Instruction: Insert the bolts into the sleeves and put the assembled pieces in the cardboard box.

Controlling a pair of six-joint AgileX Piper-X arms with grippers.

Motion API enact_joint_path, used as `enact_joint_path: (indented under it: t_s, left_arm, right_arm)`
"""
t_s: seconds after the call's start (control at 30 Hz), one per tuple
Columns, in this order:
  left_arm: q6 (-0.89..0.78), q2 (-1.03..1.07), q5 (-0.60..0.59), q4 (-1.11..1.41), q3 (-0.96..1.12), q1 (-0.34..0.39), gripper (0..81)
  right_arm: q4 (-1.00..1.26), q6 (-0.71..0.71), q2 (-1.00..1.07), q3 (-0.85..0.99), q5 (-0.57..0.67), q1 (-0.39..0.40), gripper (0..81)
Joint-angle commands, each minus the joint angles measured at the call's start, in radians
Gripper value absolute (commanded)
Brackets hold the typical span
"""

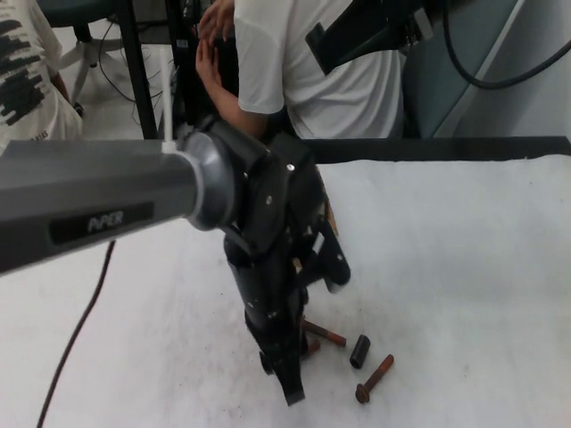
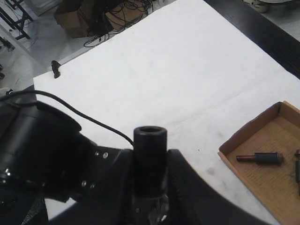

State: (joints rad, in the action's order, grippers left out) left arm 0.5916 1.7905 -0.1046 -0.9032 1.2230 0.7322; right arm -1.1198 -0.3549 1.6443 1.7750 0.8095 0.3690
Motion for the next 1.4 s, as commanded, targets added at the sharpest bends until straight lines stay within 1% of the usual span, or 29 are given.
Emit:
enact_joint_path:
  t_s: [0.0,0.13,0.27,0.4,0.57,0.73,1.23,1.3,1.37]
  left_arm:
    - [0.011,0.021,0.02,0.0,0.01,0.018,46.3]
    - [-0.007,0.063,0.025,-0.002,0.01,0.024,46.3]
    - [-0.008,0.09,0.096,-0.002,0.01,0.024,46.3]
    - [-0.008,0.093,0.097,0.024,0.01,0.024,46.3]
    - [-0.01,0.093,0.097,0.05,0.014,0.024,46.3]
    - [-0.047,0.093,0.093,0.059,0.028,0.027,46.3]
    - [-0.047,0.115,0.082,0.067,0.034,0.027,45.9]
    - [-0.047,0.119,0.082,0.067,0.034,0.027,43.7]
    - [-0.047,0.12,0.082,0.067,0.034,0.027,38.0]
  right_arm:
    - [0.001,0.003,-0.017,0.003,0.022,-0.007,0.8]
    - [0.001,0.015,-0.017,0.003,0.021,-0.007,0.8]
    - [0.001,0.017,-0.023,0.003,0.021,-0.007,0.8]
    - [0.001,0.019,-0.033,0.003,0.042,-0.007,0.8]
    - [0.001,0.019,-0.036,0.003,0.042,-0.007,0.8]
    - [0.001,0.019,-0.036,0.003,0.042,-0.007,0.8]
    - [0.001,0.019,-0.038,0.003,0.042,-0.007,0.8]
    - [0.001,0.019,-0.038,0.003,0.042,-0.007,0.8]
    - [0.001,0.019,-0.038,0.003,0.042,-0.007,0.8]
